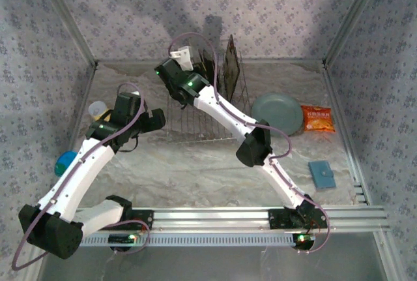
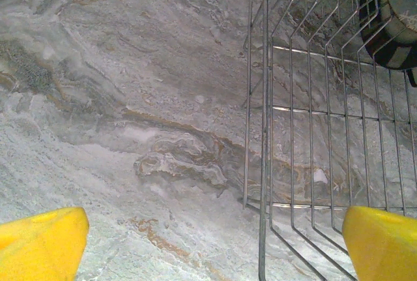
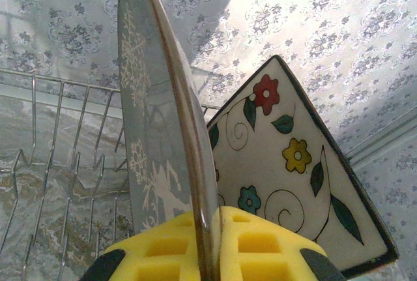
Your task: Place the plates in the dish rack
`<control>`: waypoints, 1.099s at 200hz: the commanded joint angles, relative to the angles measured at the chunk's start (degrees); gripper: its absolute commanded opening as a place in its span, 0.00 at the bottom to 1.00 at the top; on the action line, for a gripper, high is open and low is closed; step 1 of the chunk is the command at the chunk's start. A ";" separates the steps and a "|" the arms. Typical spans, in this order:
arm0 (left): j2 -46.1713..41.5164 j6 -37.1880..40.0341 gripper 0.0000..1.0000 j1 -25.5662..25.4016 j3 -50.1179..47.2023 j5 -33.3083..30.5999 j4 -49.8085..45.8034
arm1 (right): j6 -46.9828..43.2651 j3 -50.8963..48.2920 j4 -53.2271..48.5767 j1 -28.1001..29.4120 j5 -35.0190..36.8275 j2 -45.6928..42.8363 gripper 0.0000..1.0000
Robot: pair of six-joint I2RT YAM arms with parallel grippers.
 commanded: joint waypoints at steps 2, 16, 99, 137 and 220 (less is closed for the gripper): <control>-0.14 0.95 0.99 0.57 0.89 0.76 -1.13 | 2.31 3.42 2.26 -0.82 3.52 -0.59 0.00; 0.09 0.95 0.99 0.55 0.92 0.76 -1.04 | 3.46 3.37 1.85 -0.80 2.45 -0.51 0.00; 0.62 1.06 0.99 0.86 0.92 1.28 -0.69 | 5.92 3.37 1.25 -1.31 -1.48 0.92 0.00; 0.47 1.12 0.99 0.89 0.61 1.42 -0.70 | 5.32 3.46 1.14 -1.44 -0.06 2.08 0.00; 0.82 2.32 0.99 1.38 1.38 1.99 -1.04 | 8.79 3.42 -0.14 -1.31 4.84 -0.19 0.00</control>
